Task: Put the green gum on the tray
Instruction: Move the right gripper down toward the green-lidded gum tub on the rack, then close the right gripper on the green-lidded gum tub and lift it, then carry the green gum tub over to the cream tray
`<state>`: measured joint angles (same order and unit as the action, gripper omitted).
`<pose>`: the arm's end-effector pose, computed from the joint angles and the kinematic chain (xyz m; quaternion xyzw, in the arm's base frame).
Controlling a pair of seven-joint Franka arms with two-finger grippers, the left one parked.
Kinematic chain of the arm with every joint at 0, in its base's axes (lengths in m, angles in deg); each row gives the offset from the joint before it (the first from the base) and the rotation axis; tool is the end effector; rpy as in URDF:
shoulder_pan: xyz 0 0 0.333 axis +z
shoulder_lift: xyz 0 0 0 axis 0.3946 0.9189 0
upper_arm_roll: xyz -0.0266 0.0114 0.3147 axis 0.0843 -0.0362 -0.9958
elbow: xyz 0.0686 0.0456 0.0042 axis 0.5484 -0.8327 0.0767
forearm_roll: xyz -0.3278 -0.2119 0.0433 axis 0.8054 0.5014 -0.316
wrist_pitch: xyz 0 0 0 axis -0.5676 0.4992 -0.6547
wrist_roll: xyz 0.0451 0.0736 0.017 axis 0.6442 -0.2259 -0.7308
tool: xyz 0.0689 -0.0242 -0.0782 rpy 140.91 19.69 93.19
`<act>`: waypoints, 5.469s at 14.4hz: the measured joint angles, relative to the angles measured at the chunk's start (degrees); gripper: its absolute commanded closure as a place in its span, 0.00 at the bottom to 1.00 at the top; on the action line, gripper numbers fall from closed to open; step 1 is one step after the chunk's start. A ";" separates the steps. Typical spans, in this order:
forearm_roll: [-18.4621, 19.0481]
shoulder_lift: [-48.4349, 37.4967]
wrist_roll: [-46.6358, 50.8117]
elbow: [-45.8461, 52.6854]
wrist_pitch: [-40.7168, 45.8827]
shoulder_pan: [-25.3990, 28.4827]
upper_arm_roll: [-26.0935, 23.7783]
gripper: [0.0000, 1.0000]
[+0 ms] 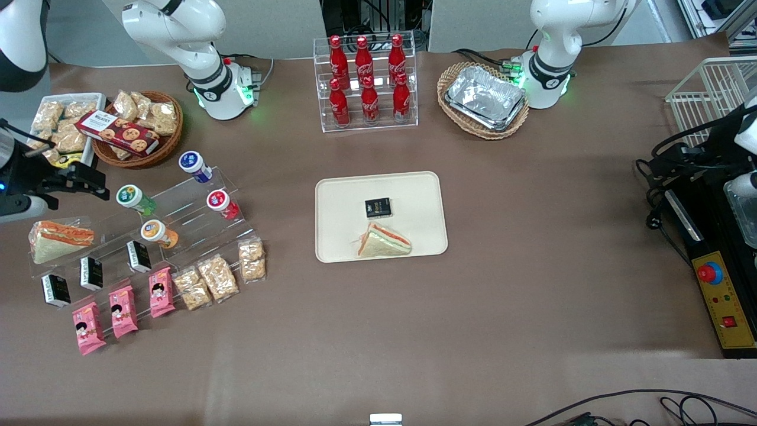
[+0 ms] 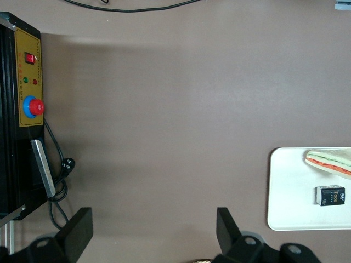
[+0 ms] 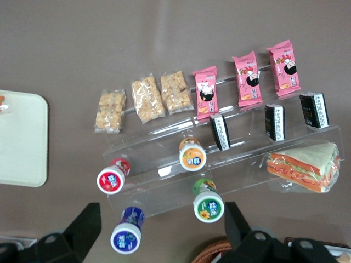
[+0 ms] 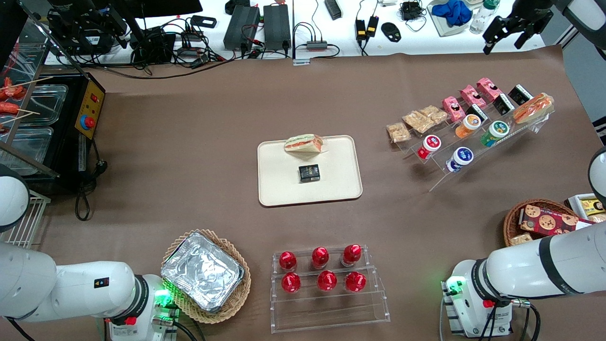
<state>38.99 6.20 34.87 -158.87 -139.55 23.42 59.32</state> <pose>0.5567 -0.0233 0.6122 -0.9969 -0.0761 0.0183 0.0019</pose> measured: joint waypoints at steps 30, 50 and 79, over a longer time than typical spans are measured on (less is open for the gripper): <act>0.19 -10.36 -13.48 -44.32 -29.17 -9.55 0.72 0.00; 0.19 -9.04 -12.87 -46.57 -35.40 -9.73 0.76 0.63; 5.45 9.06 57.50 -30.12 -37.24 -5.30 -50.61 0.63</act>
<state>44.44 15.26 92.37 -188.99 -176.79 18.12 8.71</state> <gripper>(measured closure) 0.414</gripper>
